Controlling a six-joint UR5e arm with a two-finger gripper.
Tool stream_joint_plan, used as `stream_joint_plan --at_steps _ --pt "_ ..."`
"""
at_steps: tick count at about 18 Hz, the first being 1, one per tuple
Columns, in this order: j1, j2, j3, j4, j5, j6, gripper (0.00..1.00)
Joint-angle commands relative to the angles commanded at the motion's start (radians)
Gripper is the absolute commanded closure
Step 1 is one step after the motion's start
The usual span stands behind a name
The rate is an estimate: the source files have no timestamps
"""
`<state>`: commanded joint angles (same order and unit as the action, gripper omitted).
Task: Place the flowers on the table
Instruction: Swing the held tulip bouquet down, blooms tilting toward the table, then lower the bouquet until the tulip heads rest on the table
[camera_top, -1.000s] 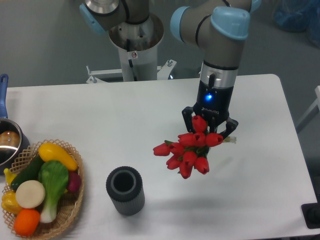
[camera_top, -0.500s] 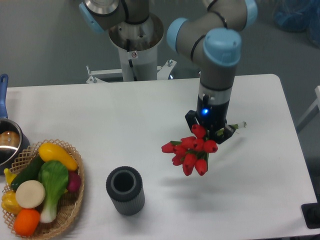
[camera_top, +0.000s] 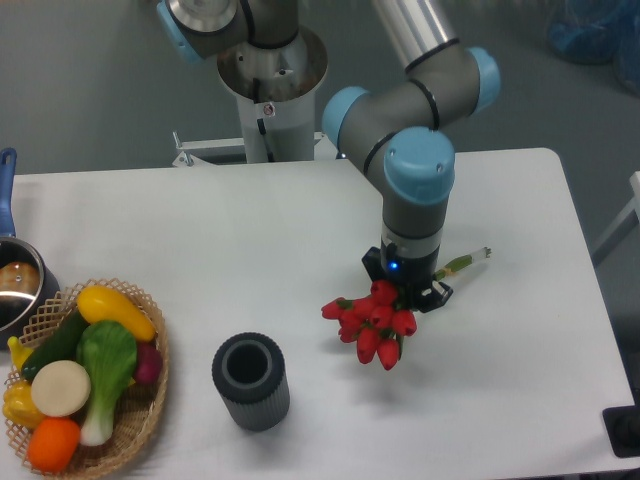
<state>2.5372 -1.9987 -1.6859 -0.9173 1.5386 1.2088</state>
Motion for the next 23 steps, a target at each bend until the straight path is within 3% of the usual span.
stream_joint_plan --at_steps 12,16,19,22,23 --pt "0.0 -0.049 0.006 0.006 0.002 0.0 0.68" --pt "0.0 -0.054 0.009 0.008 0.0 0.0 0.57" --pt "0.0 -0.055 0.015 0.008 -0.002 0.0 0.55" --pt "0.002 -0.055 0.023 0.032 -0.005 -0.002 0.38" --pt "0.003 -0.057 0.025 0.047 -0.005 -0.002 0.26"
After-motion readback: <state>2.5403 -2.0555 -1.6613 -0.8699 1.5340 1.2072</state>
